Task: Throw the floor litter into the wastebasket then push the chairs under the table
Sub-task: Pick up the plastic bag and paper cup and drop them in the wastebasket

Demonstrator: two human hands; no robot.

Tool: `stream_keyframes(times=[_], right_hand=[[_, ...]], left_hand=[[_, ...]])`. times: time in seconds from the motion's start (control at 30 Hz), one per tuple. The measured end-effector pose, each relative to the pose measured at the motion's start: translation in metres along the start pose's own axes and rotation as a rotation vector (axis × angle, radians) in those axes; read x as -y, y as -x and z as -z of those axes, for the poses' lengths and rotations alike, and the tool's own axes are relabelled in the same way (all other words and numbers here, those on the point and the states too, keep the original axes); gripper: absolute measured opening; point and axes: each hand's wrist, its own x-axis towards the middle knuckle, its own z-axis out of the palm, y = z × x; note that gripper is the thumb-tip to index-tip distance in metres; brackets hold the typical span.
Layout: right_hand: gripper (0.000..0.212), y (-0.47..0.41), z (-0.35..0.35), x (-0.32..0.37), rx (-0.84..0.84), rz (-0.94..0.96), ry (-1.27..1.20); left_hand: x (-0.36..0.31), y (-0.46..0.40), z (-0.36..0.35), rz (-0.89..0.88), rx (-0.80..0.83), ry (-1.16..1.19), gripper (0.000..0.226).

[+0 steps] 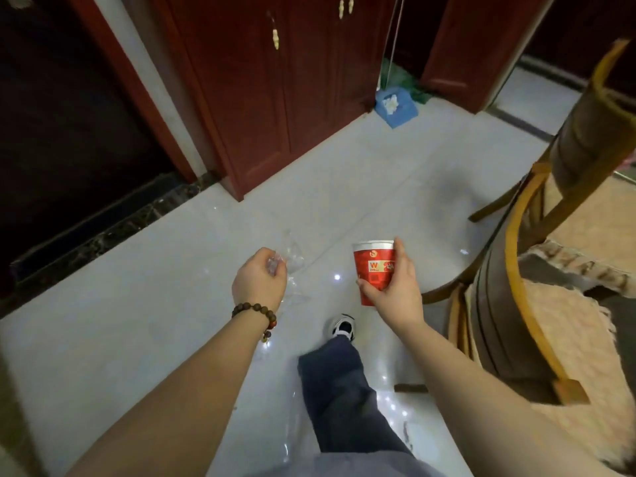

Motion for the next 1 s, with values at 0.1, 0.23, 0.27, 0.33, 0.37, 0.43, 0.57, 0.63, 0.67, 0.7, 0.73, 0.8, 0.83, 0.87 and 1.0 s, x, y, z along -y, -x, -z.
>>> stream_keyframes(times=[0.1, 0.23, 0.27, 0.33, 0.37, 0.43, 0.57, 0.63, 0.67, 0.7, 0.73, 0.8, 0.83, 0.87, 1.0], right_hand=[[0.098, -0.075, -0.003, 0.005, -0.026, -0.037, -0.048], [0.1, -0.191, 0.009, 0.022, -0.093, -0.035, -0.033], [0.1, -0.216, 0.016, 0.025, -0.112, -0.038, -0.031], [0.101, -0.261, 0.029, 0.031, -0.151, -0.032, -0.01], [0.101, -0.28, 0.035, 0.031, -0.165, -0.039, -0.002], [0.101, -0.314, 0.046, 0.029, -0.182, -0.069, 0.006], [0.101, -0.377, 0.066, 0.019, -0.238, -0.128, -0.014], [0.1, -0.412, 0.076, 0.013, -0.279, -0.155, -0.037], [0.099, -0.431, 0.081, 0.01, -0.297, -0.171, -0.047], [0.098, -0.45, 0.085, 0.007, -0.314, -0.187, -0.054], [0.098, -0.472, 0.09, 0.005, -0.332, -0.203, -0.061], [0.097, -0.519, 0.097, 0.001, -0.371, -0.233, -0.07], [0.097, -0.544, 0.1, -0.001, -0.396, -0.247, -0.062], [0.097, -0.568, 0.103, -0.003, -0.417, -0.26, -0.05], [0.097, -0.657, 0.115, -0.003, -0.441, -0.334, -0.046]], left_hand=[[-0.036, -0.063, -0.028, -0.04, 0.021, 0.003, 0.016], [-0.102, -0.161, -0.069, -0.058, 0.048, -0.007, 0.013], [-0.121, -0.184, -0.078, -0.068, 0.061, -0.008, 0.014], [-0.158, -0.224, -0.097, -0.099, 0.076, -0.008, 0.016], [-0.176, -0.242, -0.105, -0.115, 0.088, -0.01, 0.017], [-0.207, -0.273, -0.122, -0.142, 0.118, -0.008, 0.017], [-0.257, -0.335, -0.16, -0.207, 0.172, -0.044, 0.017], [-0.279, -0.368, -0.183, -0.23, 0.2, -0.048, 0.017], [-0.29, -0.386, -0.195, -0.242, 0.214, -0.049, 0.017], [-0.301, -0.404, -0.207, -0.258, 0.228, -0.051, 0.017], [-0.312, -0.423, -0.22, -0.278, 0.243, -0.055, 0.017], [-0.337, -0.466, -0.248, -0.318, 0.281, -0.064, 0.016], [-0.351, -0.488, -0.263, -0.34, 0.301, -0.071, 0.016], [-0.365, -0.51, -0.276, -0.361, 0.32, -0.079, 0.015], [-0.429, -0.593, -0.322, -0.442, 0.381, -0.115, 0.013]])
